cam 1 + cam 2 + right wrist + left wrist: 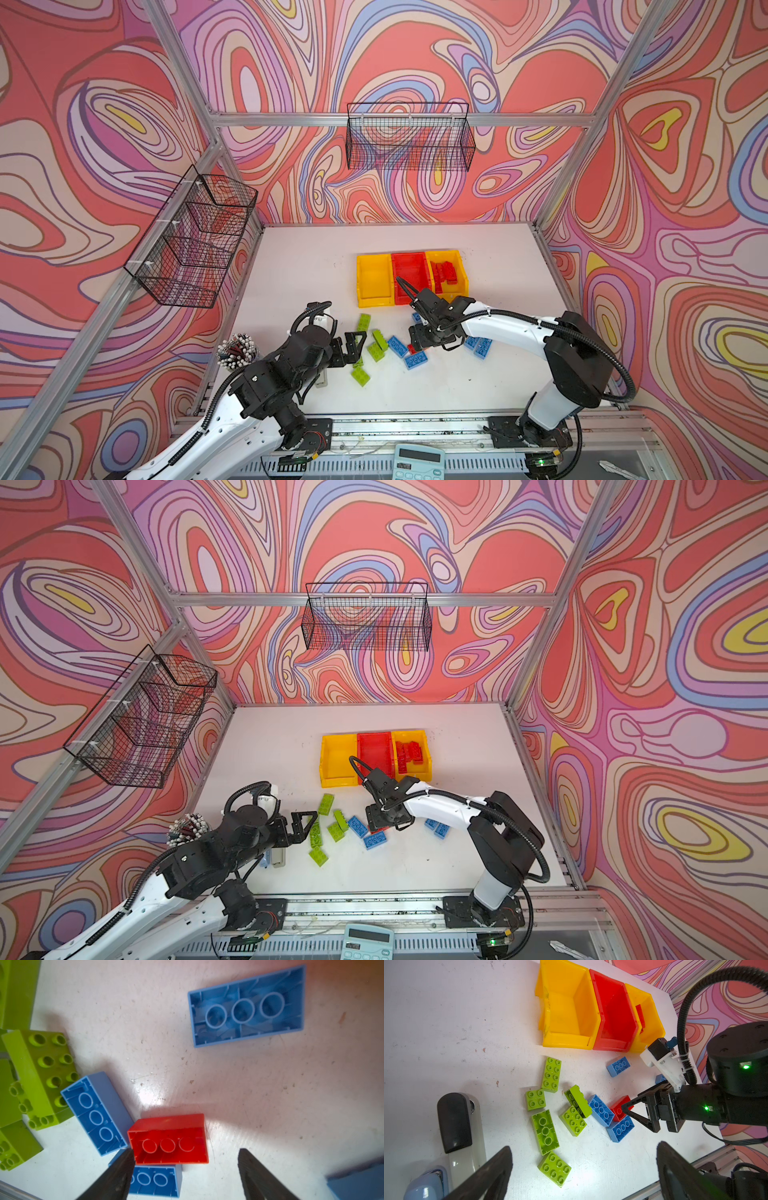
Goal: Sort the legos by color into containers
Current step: 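Lower the right gripper onto the last red brick beside a blue brick and grasp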
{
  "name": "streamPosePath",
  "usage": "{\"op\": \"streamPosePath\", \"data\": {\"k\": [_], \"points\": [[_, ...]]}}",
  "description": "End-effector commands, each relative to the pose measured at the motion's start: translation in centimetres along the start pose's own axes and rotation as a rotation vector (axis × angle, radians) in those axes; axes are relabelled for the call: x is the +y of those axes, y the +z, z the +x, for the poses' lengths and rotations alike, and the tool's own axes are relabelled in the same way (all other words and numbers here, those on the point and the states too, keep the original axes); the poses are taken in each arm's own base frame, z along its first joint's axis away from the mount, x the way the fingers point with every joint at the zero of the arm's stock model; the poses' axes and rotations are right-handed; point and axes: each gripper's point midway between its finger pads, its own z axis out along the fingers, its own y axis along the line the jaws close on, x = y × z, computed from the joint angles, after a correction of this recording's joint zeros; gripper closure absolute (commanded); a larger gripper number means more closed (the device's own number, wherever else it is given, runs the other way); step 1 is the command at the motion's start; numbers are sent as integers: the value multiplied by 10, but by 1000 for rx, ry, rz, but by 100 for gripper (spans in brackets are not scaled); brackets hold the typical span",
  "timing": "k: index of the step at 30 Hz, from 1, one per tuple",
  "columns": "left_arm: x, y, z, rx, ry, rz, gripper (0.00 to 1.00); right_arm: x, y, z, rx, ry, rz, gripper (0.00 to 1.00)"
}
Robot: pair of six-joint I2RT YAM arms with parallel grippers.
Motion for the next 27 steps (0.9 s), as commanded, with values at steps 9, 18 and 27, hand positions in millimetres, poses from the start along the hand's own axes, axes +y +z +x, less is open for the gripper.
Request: {"op": "streamPosePath", "data": {"k": [9,18,27], "points": [[4,2,-1,1,-3,-30,0,0,16,10,38,-37,39,16],[6,-1,-3,-11,3,-34,0,9,20,12,56,-69,41,17],[7,-3,-4,-19,21,-41,0,10,32,8,77,-70,65,38]]}}
